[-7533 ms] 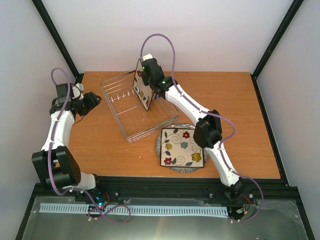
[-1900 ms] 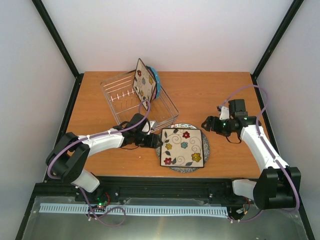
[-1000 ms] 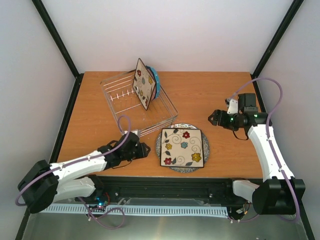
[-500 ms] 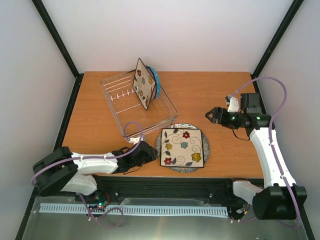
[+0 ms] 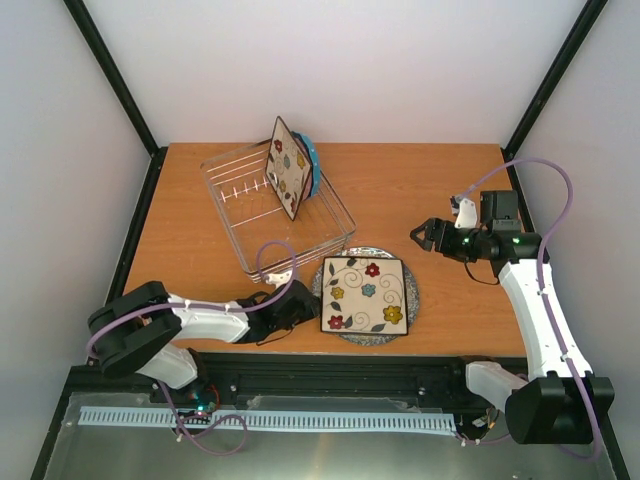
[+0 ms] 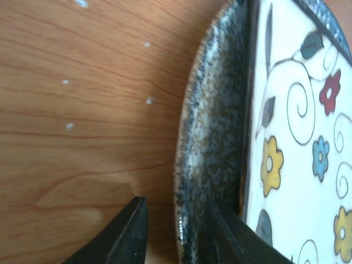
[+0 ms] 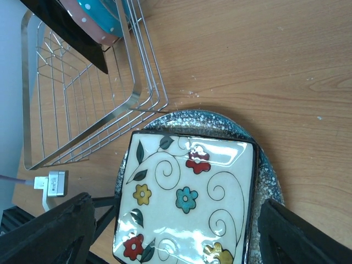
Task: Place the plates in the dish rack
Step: Move the plate to the center of the board.
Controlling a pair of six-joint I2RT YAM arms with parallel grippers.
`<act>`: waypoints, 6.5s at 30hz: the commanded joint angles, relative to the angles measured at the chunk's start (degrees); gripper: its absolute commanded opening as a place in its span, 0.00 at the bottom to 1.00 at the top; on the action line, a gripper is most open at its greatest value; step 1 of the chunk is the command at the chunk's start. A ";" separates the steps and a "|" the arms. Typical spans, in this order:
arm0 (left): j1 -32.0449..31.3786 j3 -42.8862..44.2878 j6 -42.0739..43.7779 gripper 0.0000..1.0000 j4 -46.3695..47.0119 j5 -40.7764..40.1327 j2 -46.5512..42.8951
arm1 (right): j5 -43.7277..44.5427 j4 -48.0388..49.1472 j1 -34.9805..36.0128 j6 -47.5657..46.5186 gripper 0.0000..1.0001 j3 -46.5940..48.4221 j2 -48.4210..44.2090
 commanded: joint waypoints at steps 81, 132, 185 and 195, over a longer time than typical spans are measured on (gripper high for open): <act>4.85 45.50 16.04 0.38 1.94 11.07 35.52 | 18.65 -10.91 -3.30 5.01 0.88 -0.95 -12.63; -0.51 34.02 45.13 0.62 -21.96 31.83 2.39 | 21.12 -10.22 -30.40 36.33 1.00 -8.76 -1.80; -1.49 34.98 48.25 0.57 -17.75 33.23 12.91 | 8.56 12.03 -31.94 39.92 1.00 -30.33 5.75; -1.49 34.61 47.89 0.56 -18.63 32.17 12.99 | 4.49 26.17 -28.36 46.81 1.00 -27.73 15.79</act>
